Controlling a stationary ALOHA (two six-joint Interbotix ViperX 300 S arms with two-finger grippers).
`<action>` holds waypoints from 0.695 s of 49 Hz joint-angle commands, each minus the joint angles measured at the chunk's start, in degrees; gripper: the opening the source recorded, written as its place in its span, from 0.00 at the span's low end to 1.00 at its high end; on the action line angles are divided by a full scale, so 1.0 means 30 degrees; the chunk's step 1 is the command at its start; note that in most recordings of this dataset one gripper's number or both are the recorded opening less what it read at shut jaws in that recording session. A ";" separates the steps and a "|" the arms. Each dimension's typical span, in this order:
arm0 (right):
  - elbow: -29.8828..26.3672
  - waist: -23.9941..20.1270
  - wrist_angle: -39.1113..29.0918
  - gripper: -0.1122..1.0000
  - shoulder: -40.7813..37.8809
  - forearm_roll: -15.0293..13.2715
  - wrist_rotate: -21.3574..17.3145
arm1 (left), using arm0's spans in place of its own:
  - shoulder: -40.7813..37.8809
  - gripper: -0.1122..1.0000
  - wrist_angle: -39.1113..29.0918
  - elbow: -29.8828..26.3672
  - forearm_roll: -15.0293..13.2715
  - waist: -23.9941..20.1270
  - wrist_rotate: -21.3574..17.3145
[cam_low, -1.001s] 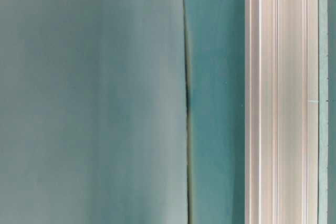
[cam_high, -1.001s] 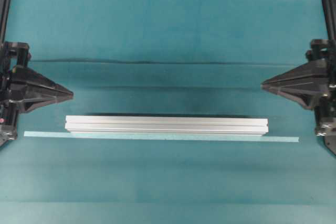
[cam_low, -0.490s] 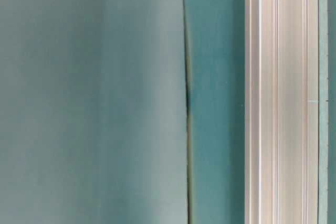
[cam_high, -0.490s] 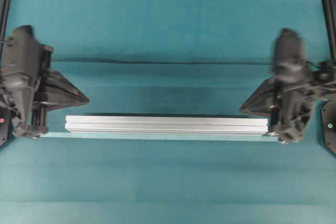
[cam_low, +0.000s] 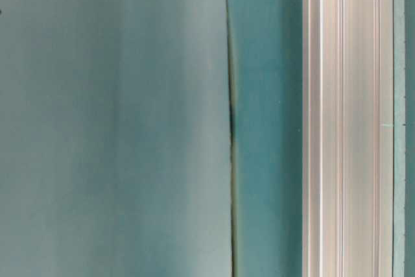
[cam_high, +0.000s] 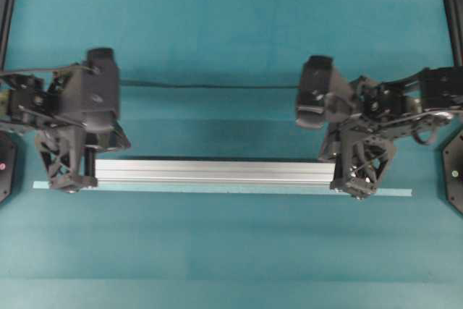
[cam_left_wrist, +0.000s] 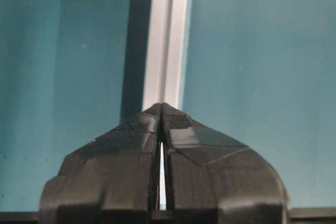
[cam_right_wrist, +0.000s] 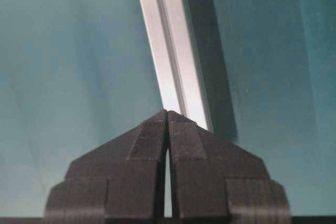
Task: Lift the metal rail with both hands.
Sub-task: 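Move both grippers inward over the two ends of the silver rail, then lower both open grippers around the rail near each end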
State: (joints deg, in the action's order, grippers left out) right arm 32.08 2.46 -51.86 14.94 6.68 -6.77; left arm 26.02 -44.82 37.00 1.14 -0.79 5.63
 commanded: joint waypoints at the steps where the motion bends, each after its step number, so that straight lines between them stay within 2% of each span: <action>1: -0.0469 -0.0264 -0.0322 0.09 -0.0469 -0.0029 0.0703 | -0.0146 0.08 -0.0029 -0.0557 0.0117 -0.0029 -0.0059; 14: -0.0674 -0.0439 -0.0322 0.09 -0.0820 -0.0029 0.2197 | -0.0293 0.08 0.0000 -0.0381 0.0117 0.0029 -0.0029; 25: -0.0615 -0.0322 -0.0293 0.11 -0.1172 -0.0029 0.2432 | -0.0322 0.08 -0.0088 -0.0352 0.0117 0.0059 0.0410; 30: -0.0586 -0.0322 -0.0234 0.21 -0.1377 -0.0029 0.2432 | -0.0293 0.08 -0.0088 -0.0264 0.0117 0.0059 0.0645; 34: -0.0615 -0.0293 -0.0059 0.36 -0.1553 -0.0029 0.2344 | -0.0234 0.08 -0.0059 -0.0088 0.0117 0.0146 0.0674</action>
State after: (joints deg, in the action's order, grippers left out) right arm 30.50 1.58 -52.65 10.99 6.59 -0.09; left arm 24.79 -45.26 37.00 1.23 -0.70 7.65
